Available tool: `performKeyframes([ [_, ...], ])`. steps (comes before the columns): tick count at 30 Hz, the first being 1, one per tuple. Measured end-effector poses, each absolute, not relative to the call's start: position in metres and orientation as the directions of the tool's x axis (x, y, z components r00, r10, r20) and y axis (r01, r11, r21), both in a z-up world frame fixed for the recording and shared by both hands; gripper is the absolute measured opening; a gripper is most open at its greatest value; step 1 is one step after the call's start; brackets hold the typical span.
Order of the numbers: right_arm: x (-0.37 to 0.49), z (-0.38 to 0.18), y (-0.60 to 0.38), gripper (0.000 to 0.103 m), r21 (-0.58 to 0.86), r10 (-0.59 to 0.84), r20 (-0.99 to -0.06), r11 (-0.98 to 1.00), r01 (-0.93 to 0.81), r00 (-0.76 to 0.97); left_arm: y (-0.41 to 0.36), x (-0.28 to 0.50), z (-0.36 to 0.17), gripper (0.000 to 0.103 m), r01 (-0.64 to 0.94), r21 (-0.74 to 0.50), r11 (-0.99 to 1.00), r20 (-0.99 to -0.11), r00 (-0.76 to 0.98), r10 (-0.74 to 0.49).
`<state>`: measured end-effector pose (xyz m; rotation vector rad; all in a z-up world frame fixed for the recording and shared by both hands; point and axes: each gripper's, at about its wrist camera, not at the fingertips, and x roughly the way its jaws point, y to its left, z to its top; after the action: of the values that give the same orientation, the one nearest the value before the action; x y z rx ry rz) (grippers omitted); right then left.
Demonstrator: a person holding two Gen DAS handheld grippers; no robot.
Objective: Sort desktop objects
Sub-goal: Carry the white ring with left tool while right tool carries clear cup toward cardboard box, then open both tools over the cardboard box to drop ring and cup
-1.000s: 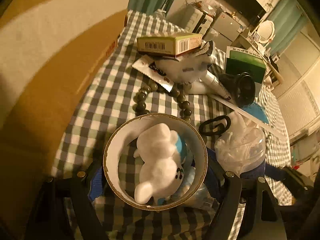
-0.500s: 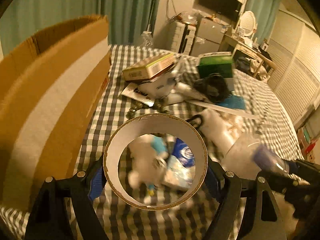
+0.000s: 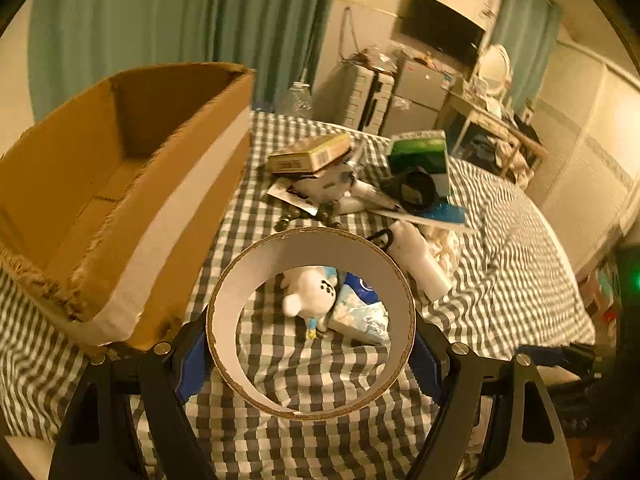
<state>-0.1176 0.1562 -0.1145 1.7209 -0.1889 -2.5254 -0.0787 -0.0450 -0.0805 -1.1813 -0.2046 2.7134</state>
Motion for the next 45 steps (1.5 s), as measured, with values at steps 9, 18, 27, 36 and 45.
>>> performKeyframes([
  [9,-0.127,-0.148,0.15,0.09,-0.02,0.024,-0.973,-1.0,-0.017,-0.231,-0.035,-0.08,-0.085,0.083,-0.133,-0.177,-0.975,-0.703,-0.677,0.22],
  [18,-0.13,-0.142,0.142,0.061,0.127,-0.13,-0.953,-0.992,0.029,-0.275,-0.037,-0.072,-0.077,0.083,-0.121,-0.171,-0.978,-0.682,-0.702,0.206],
  [27,-0.14,-0.005,0.106,0.061,0.237,-0.29,-0.82,-0.957,0.169,-0.494,-0.069,-0.069,0.021,0.083,-0.1,-0.142,-0.985,-0.605,-0.778,0.166],
  [36,-0.2,0.067,-0.011,0.061,0.307,-0.474,-0.704,-0.874,0.376,-0.528,-0.171,-0.114,0.068,0.083,0.089,-0.029,-0.996,-0.572,-0.819,-0.057],
  [45,-0.254,0.036,-0.088,0.062,0.313,-0.486,-0.739,-0.861,0.4,-0.466,-0.224,-0.135,0.01,0.088,0.137,-0.086,-0.987,-0.663,-0.747,-0.045],
])
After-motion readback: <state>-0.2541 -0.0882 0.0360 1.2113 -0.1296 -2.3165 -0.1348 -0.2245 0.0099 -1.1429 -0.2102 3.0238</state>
